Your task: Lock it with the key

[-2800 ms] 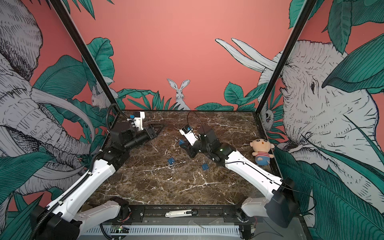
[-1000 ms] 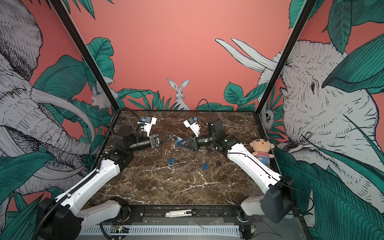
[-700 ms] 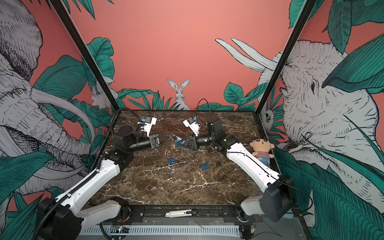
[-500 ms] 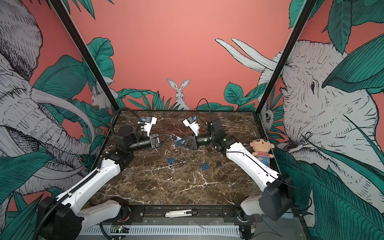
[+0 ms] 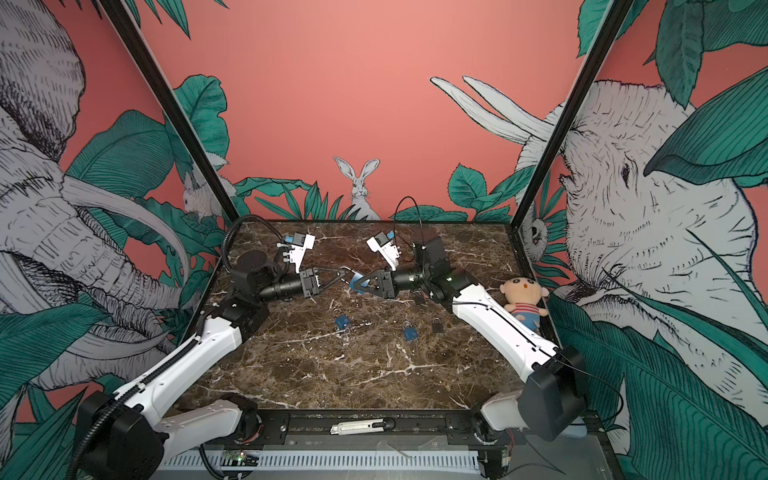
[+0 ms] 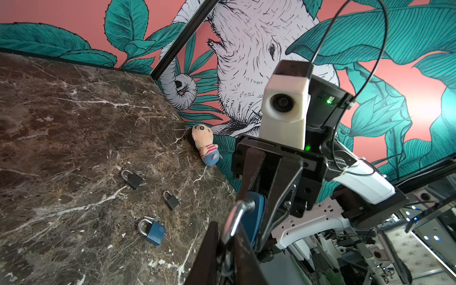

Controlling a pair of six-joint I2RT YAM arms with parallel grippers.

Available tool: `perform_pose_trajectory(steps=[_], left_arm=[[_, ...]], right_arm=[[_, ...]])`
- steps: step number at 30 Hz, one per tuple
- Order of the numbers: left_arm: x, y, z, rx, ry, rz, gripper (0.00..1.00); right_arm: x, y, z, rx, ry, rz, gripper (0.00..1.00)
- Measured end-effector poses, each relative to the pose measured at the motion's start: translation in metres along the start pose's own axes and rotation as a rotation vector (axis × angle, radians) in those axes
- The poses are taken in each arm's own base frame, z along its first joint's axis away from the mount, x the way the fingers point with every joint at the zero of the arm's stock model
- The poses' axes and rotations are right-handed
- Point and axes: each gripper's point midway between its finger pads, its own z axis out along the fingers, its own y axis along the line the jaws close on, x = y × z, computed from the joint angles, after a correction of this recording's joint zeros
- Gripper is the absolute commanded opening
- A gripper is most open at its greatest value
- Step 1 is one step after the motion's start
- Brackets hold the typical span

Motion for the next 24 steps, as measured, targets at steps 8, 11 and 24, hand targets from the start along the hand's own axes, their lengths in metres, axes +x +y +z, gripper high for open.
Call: perform_pose_trajectory(steps=[8,11,24], left_arm=[[-0.0002,0.0001,0.0015,0.01,0.003,0.002,0.0],[-0.0009,-0.0003,0.0014,0.012,0.001,0.006,0.0],[0.0018,0.0062,0.0049,0.018,-0.005,0.019,0.0]], right_arm=[[-0.0013,-0.0002,-0.0004,-0.003,-0.004,0.021,0.0],[-0.0023,0.0009,0.0,-0.013,-0.009,0.034,0.0],[-0.002,-0.0004,0.0003,-0.029,-0.02,0.104,0.0]])
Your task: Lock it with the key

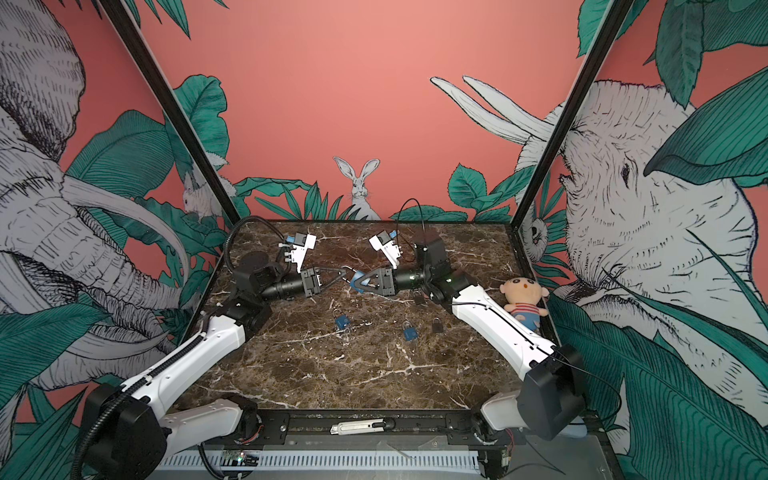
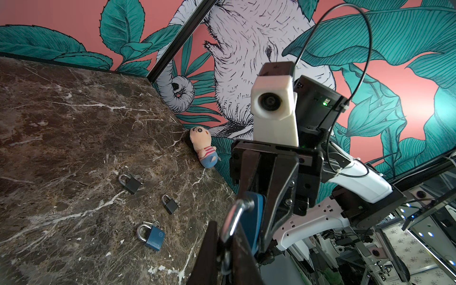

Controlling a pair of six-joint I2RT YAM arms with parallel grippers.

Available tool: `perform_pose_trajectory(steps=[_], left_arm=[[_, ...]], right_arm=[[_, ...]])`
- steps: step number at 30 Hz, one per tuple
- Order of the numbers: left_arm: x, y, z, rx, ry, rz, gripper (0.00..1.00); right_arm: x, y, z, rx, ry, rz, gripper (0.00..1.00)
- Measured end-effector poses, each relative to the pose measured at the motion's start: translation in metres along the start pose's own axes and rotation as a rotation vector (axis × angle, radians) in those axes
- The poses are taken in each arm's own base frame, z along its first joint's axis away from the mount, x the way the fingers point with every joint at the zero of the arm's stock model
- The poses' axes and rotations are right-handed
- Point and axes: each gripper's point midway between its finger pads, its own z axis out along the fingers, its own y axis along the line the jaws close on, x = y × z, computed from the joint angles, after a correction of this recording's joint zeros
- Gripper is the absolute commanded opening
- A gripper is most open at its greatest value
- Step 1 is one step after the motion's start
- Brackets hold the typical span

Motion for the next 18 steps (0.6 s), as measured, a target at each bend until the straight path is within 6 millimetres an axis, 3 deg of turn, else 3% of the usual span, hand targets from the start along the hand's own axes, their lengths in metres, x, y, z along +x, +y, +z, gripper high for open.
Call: perform_pose_trajectory(steps=[18], left_arm=[[0.01,0.003,0.004,-0.022,-0.027,-0.027,0.0]], right_arm=[[0.005,-0.006,0.0,0.027,0.011,0.019,0.0]])
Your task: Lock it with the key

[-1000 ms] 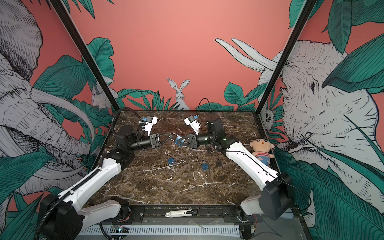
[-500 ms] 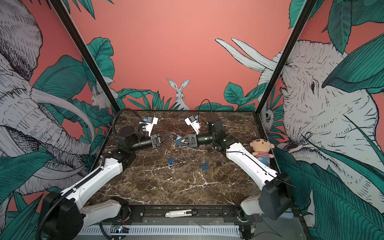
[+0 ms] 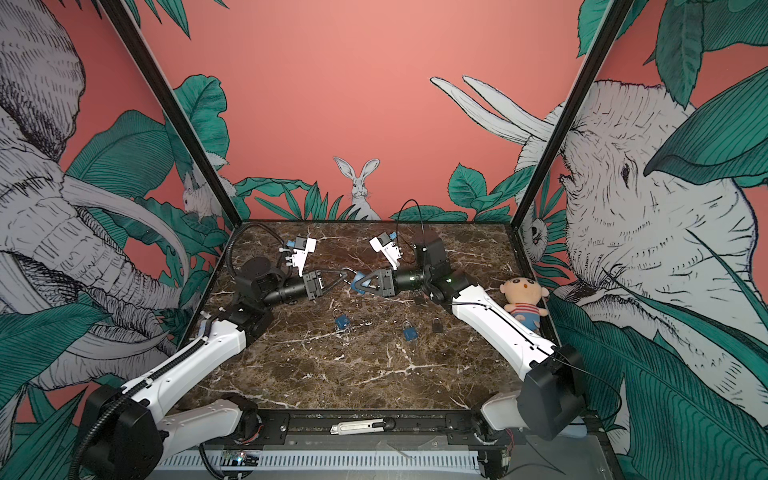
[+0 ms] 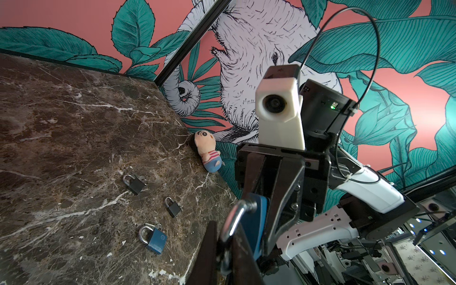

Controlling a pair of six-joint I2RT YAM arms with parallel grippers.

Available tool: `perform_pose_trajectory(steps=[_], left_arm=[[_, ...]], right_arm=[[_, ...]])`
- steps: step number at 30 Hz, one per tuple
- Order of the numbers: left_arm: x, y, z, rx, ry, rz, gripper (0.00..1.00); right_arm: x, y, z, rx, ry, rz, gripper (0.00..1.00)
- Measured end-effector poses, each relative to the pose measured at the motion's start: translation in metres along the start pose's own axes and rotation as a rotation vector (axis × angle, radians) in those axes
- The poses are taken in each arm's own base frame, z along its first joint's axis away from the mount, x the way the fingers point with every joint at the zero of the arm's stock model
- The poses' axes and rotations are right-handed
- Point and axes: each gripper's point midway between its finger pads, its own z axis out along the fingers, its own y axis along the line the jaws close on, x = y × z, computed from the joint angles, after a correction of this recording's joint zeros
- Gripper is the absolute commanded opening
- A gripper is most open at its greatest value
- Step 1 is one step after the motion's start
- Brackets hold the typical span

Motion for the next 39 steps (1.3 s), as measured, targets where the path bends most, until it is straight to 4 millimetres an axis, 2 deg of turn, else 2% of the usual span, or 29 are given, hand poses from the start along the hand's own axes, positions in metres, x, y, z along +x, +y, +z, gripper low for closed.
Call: perform_pose_trajectory(steps=[16,29,39], left_arm=[[0.017,0.014,0.009,-0.063,-0.013,-0.094,0.0],[0.036,0.021,0.024,-0.13,-0.036,-0.163,0.0],[0.039,0.024,0.018,-0.199,-0.054,-0.147,0.0]], right_arm=[[0.012,-0.017,0.003,0.058,0.035,0.028,0.0],[0.022,-0.031,0.0,0.098,0.068,0.084,0.0],[0.026,-0.034,0.005,0.088,0.085,0.08,0.0]])
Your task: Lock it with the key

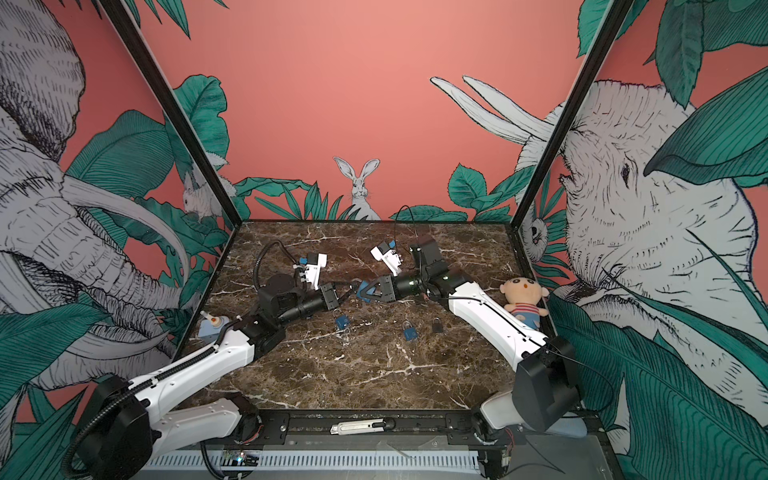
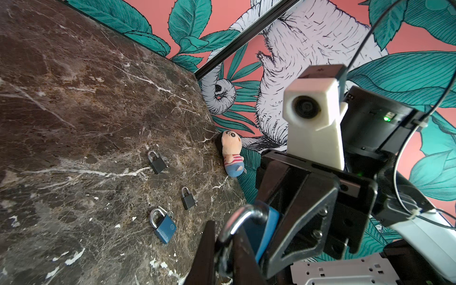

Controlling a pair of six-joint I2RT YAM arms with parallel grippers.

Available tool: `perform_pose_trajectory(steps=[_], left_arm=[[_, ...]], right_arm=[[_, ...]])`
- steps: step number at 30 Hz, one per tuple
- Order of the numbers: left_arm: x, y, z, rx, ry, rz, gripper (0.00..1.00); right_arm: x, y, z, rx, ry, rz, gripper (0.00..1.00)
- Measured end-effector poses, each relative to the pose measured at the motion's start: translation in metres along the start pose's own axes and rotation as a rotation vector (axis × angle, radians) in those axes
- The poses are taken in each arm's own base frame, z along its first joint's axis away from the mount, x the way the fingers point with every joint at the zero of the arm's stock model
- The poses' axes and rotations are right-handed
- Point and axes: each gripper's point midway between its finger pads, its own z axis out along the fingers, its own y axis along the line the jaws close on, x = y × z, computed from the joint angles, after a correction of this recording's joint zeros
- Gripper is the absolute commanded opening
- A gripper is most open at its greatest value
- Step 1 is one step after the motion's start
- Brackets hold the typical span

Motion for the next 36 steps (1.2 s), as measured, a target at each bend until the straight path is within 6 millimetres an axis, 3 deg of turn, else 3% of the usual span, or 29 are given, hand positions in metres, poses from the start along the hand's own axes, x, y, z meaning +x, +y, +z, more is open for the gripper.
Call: perform_pose_trajectory(steps=[10,12,16,36], left_arm=[[-0.021,-0.014,-0.025,0.05,-0.01,0.071,0.0],[-0.026,-0.019,-0.03,0.056,-0.007,0.096,0.23],[-0.031,-0.029,-0.033,0.071,0.011,0.131,0.34],[-0.036,-0.039,-0.035,0.13,0.037,0.12,0.24]], right_arm=[[-0.013,0.022,0.006,-0.057,-0.045,-0.111,0.0],[-0.018,0.026,0.006,-0.072,-0.062,-0.135,0.0],[-0.024,0.031,0.006,-0.084,-0.085,-0.162,0.0],[-0.031,0.04,0.004,-0.111,-0.113,-0.215,0.0]])
